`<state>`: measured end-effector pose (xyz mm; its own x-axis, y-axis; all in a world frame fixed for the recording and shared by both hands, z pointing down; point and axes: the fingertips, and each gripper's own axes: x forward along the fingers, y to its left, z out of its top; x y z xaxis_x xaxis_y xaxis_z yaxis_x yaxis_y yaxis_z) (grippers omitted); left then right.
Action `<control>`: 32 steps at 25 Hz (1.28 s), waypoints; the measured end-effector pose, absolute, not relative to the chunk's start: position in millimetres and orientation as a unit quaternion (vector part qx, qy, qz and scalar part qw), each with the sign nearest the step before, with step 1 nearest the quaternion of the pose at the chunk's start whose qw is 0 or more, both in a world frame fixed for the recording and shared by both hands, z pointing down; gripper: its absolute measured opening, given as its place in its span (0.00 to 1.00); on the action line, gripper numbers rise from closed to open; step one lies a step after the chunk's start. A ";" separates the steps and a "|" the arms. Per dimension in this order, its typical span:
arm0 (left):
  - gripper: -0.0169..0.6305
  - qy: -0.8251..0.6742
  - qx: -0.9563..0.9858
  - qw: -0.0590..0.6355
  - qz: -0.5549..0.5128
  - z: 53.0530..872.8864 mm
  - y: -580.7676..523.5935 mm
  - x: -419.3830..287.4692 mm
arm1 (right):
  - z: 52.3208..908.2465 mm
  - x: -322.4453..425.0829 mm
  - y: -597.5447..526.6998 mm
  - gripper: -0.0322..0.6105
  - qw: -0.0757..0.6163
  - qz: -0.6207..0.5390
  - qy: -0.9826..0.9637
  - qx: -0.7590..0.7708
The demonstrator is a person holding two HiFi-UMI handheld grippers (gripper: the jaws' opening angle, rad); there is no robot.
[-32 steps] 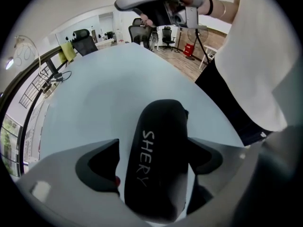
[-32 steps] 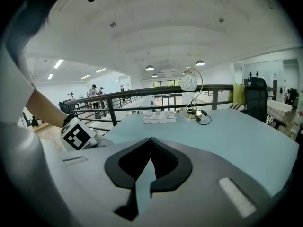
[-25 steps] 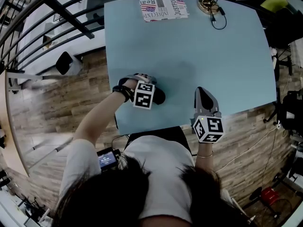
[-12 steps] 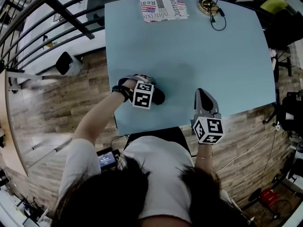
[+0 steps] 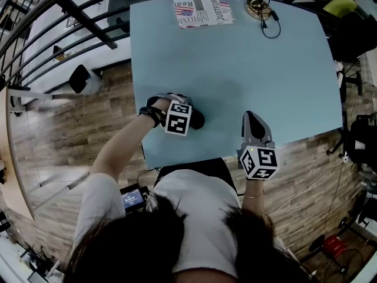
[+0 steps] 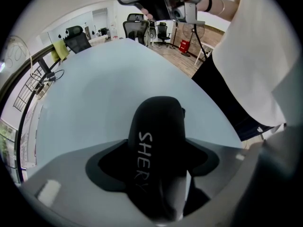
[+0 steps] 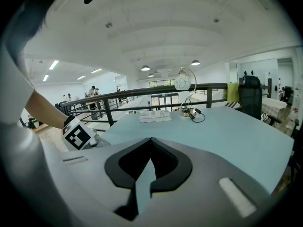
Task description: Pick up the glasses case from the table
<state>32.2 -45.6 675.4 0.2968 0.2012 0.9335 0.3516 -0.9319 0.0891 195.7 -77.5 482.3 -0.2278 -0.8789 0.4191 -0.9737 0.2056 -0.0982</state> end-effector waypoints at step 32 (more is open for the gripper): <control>0.64 0.060 -0.858 0.043 -0.508 580.0 -79.5 5.1 | 464.3 161.4 -89.0 0.05 0.119 0.145 -0.820 0.541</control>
